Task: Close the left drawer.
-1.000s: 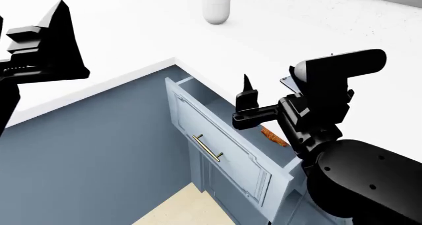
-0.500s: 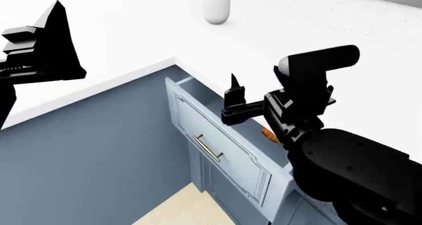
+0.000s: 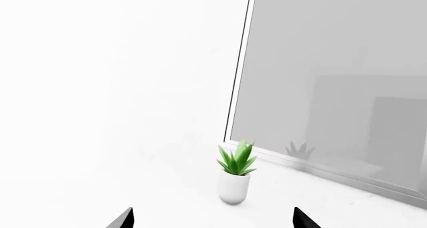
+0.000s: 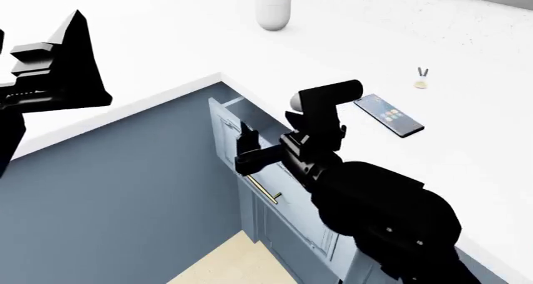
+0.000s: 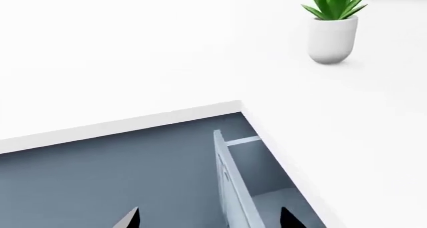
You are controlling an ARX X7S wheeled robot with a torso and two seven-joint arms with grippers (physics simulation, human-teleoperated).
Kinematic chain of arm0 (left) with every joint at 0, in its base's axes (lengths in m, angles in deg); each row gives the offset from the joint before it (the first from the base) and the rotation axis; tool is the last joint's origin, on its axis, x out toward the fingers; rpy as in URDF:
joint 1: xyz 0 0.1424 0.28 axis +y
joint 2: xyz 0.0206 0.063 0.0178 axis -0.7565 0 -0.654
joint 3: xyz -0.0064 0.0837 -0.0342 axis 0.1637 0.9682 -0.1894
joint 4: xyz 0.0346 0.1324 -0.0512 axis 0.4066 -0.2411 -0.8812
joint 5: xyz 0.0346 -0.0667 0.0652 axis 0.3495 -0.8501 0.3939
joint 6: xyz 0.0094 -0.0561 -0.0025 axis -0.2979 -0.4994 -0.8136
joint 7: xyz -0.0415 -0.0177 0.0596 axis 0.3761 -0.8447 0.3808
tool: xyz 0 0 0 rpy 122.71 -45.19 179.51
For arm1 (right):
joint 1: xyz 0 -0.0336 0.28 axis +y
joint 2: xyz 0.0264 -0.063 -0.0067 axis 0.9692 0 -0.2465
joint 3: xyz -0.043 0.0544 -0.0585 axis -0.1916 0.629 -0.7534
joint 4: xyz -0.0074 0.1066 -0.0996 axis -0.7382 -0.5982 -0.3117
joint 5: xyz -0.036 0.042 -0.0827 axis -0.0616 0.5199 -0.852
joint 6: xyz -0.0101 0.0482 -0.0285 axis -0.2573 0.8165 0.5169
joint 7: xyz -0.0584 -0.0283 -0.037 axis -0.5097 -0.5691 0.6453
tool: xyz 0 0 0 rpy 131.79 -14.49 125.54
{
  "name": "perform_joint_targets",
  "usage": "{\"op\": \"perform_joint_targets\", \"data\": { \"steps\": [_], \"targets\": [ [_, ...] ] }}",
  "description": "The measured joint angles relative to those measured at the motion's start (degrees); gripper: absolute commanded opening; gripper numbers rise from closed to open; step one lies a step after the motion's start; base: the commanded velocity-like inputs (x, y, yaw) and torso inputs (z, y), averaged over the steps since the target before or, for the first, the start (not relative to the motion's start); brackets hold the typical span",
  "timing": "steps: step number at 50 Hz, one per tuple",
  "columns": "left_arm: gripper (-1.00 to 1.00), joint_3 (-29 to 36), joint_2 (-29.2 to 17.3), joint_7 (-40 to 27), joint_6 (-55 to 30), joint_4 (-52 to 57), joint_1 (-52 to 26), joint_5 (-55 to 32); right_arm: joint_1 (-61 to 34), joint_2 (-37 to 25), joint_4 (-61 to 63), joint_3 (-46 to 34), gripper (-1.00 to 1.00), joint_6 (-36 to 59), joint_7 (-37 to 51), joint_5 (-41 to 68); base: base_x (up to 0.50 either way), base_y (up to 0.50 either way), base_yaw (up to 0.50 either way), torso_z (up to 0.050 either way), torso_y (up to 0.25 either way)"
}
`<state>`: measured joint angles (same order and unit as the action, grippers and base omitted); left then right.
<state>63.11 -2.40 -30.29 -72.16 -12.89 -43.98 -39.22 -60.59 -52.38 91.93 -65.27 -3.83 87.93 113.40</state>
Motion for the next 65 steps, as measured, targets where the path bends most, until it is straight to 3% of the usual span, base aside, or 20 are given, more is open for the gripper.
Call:
{"op": "perform_joint_targets", "data": {
  "steps": [43, 65],
  "targets": [
    [1.00, 0.15, 0.11, 0.20, 0.34, -0.67, 2.03, 0.94, 3.75, 4.49, -25.27, -8.48, 1.00, -9.44, -14.48, -5.92, 0.00, 0.00, 0.00, 0.000, 0.000],
    [1.00, -0.01, 0.03, 0.10, 0.45, -0.53, 2.72, 1.33, 1.55, 5.04, -30.98, -8.61, 1.00, -11.08, -16.49, -9.82, 0.00, 0.00, 0.00, 0.000, 0.000]
  ]
}}
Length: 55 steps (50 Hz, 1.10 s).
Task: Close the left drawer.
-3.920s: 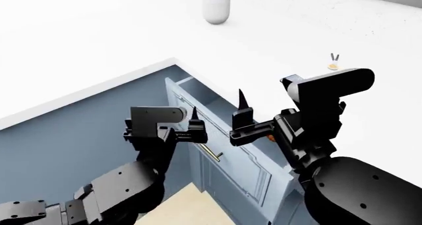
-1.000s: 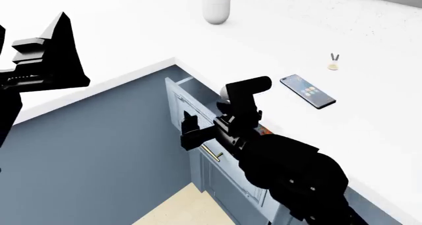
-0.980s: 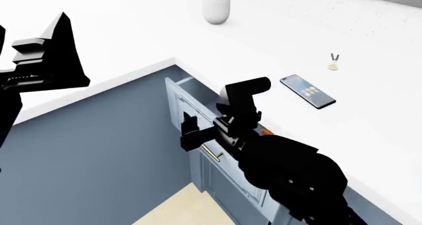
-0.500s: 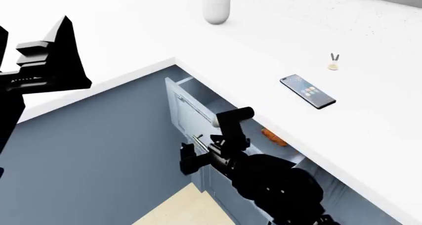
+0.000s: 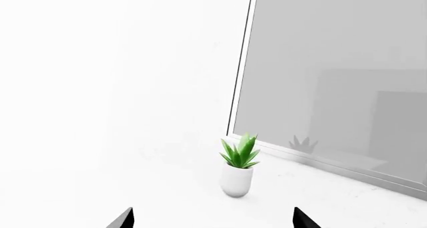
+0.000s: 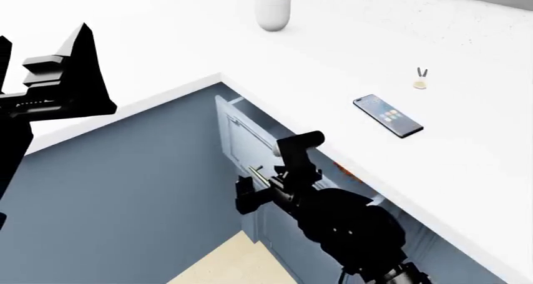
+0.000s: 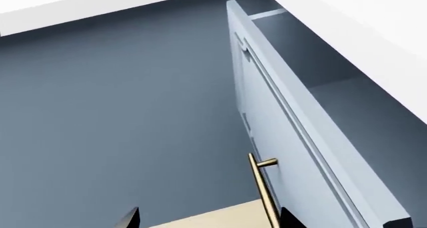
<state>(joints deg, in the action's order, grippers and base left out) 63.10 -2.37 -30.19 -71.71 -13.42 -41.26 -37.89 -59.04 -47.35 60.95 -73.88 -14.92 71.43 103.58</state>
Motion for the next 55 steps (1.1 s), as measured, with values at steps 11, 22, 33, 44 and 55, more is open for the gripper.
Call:
{"op": "perform_joint_targets", "data": {
  "steps": [11, 22, 33, 44, 55],
  "targets": [
    [1.00, -0.20, -0.10, 0.03, -0.02, 0.09, 0.14, -0.07, -2.77, 0.72, -6.20, 0.25, 1.00, -2.20, 0.78, -0.01, 0.00, 0.00, 0.00, -0.002, 0.000],
    [1.00, -0.31, -0.09, 0.17, 0.19, -0.06, 0.48, -0.02, -6.54, 2.45, -14.30, -4.34, 1.00, -3.65, 3.42, -4.83, 0.00, 0.00, 0.00, -0.002, 0.000],
    [1.00, -0.47, -0.22, 0.37, 0.49, -0.26, 0.80, -0.14, -10.34, 5.11, -24.24, -10.13, 1.00, -4.34, 4.02, -11.99, 0.00, 0.00, 0.00, -0.002, 0.000],
    [1.00, -0.61, -0.32, 0.51, 0.87, -0.43, 1.14, -0.15, -14.33, 8.37, -35.08, -21.08, 1.00, -5.84, 7.28, -12.52, 0.00, 0.00, 0.00, -0.002, 0.000],
    [1.00, -0.82, -0.41, 0.59, 1.15, -0.57, 1.39, -0.27, -17.27, 8.37, -39.54, -39.46, 1.00, -6.66, 8.51, -3.98, 0.00, 0.00, 0.00, -0.002, 0.000]
  ]
}}
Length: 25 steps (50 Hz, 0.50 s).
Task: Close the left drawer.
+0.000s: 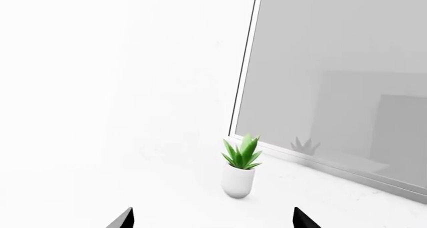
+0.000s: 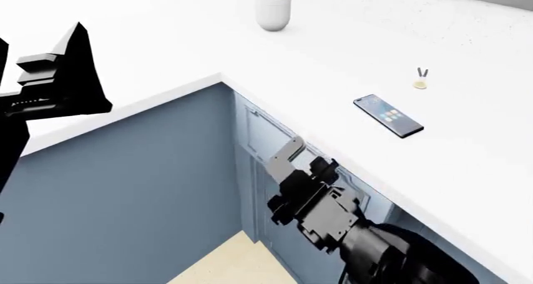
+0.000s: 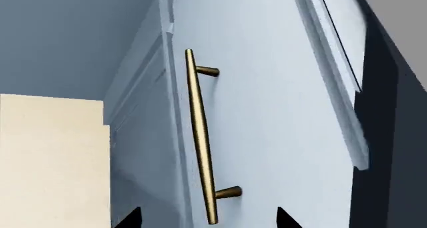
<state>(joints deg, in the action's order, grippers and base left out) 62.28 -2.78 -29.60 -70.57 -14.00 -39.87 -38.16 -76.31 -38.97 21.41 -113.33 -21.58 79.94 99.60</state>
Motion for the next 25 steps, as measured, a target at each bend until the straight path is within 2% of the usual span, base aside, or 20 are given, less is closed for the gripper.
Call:
{"op": "perform_joint_targets", "data": {
  "steps": [11, 25],
  "targets": [
    [1.00, -0.17, -0.32, 0.19, 0.40, -0.05, 0.36, -0.13, -0.13, 0.00, -3.27, -8.25, 1.00, 1.74, -0.09, 3.14, 0.00, 0.00, 0.00, 0.000, 0.000],
    [1.00, -0.38, -0.54, 0.32, 0.74, -0.07, 0.71, -0.25, 0.17, 0.00, -7.83, -9.51, 1.00, 4.63, 1.25, 1.73, 0.00, 0.00, 0.00, 0.000, 0.000]
  ]
}}
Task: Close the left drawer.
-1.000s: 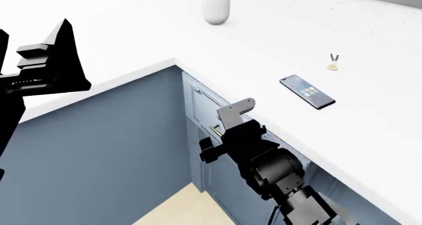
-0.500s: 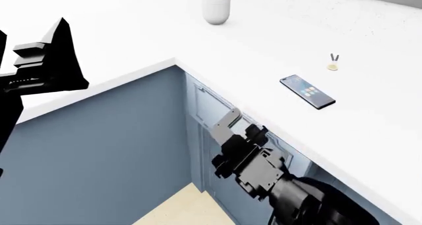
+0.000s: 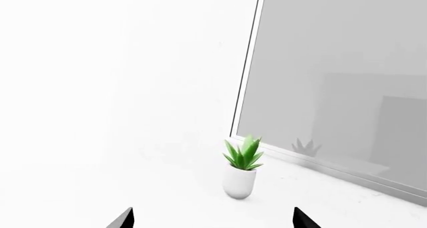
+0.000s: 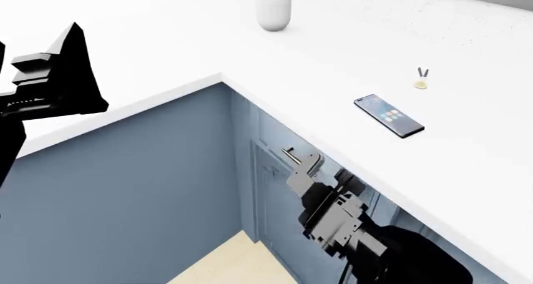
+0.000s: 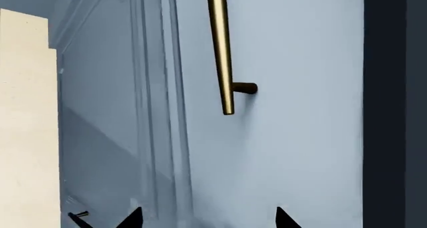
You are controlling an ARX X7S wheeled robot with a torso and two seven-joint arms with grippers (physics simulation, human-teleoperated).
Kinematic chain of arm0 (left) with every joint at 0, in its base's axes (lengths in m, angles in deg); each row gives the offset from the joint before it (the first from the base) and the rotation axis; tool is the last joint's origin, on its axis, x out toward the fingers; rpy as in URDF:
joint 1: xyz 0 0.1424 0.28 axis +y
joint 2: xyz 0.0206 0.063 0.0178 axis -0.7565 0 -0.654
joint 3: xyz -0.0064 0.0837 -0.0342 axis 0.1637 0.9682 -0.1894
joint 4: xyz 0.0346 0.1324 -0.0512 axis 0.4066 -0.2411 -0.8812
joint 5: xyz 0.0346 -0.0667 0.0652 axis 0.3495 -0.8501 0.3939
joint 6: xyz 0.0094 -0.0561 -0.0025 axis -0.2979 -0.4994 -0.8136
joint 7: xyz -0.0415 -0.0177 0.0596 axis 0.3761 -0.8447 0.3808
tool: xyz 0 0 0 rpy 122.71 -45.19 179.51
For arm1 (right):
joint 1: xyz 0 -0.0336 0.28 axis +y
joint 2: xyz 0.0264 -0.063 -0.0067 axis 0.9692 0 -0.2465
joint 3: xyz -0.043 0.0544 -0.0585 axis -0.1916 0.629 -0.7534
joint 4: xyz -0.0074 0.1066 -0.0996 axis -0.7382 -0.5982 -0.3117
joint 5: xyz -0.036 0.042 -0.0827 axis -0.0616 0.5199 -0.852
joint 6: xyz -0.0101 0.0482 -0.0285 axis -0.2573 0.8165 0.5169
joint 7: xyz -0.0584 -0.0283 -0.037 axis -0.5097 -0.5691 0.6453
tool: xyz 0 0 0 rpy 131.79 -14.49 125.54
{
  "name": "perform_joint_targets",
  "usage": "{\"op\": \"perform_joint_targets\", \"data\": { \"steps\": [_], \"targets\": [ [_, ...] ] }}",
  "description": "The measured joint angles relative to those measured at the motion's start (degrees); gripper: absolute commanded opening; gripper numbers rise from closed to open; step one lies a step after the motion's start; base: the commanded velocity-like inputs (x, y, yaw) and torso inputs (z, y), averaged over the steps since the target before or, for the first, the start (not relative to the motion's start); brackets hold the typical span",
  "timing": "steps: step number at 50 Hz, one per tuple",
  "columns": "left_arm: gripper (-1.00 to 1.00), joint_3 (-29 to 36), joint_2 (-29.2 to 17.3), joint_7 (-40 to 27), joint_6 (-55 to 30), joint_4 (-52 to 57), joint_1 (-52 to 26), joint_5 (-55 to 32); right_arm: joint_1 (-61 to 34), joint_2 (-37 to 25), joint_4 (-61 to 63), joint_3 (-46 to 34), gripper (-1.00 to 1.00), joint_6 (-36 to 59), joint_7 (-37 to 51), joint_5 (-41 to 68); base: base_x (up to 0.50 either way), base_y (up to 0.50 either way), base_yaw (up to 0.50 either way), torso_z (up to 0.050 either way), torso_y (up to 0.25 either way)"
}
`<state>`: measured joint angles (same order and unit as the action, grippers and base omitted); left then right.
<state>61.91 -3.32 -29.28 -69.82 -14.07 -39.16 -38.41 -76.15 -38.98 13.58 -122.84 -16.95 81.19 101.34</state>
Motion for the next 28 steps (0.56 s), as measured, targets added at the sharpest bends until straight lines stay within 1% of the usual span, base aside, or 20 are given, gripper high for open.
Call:
{"op": "perform_joint_targets", "data": {
  "steps": [28],
  "targets": [
    [1.00, -0.54, 0.00, 0.08, -0.14, -0.06, 0.32, -0.35, -0.41, 0.00, -1.09, 6.16, 1.00, 2.72, -1.04, -2.89, 0.00, 0.00, 0.00, 0.000, 0.000]
  ]
}}
